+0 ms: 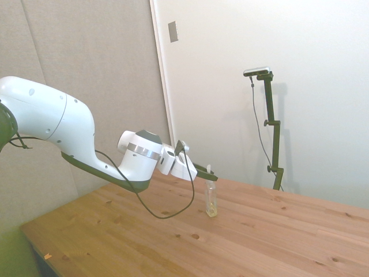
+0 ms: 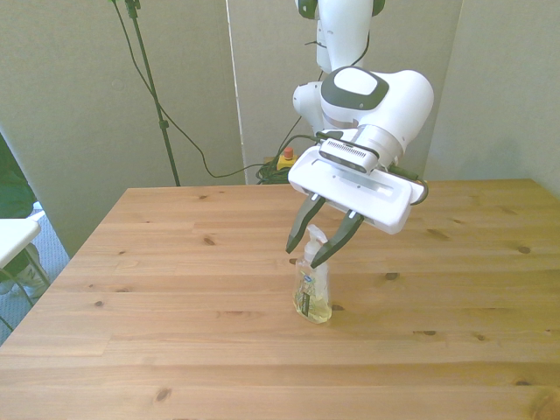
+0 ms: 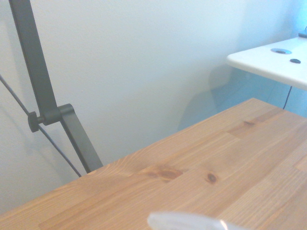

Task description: Stand the sanitizer

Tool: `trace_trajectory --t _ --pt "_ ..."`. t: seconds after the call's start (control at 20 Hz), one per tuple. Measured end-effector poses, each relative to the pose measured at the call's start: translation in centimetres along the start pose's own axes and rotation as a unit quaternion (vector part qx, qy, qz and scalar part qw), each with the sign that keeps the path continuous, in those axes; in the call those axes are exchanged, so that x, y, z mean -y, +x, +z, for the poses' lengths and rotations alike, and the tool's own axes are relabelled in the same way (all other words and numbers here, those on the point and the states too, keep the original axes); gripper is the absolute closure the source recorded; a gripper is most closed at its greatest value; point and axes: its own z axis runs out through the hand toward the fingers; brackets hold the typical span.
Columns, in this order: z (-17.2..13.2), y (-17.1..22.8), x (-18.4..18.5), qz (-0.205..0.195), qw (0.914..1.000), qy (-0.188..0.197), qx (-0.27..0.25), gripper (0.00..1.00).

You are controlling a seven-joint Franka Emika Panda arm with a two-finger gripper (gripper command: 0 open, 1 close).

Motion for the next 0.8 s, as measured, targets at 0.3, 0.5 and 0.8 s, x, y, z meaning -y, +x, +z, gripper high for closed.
trace_trajectory --t 0.3,0.5,0.8 --pt "-1.0 -0.6 -0.7 -0.033 0.9967 -0.050 0.055 0.00" --pt "-3.0 -0.6 -1.3 -0.066 0.9888 -0.078 0.109 0.00" --pt "-7.7 -1.0 -4.2 -0.131 0.9600 -0.116 0.218 0.00"
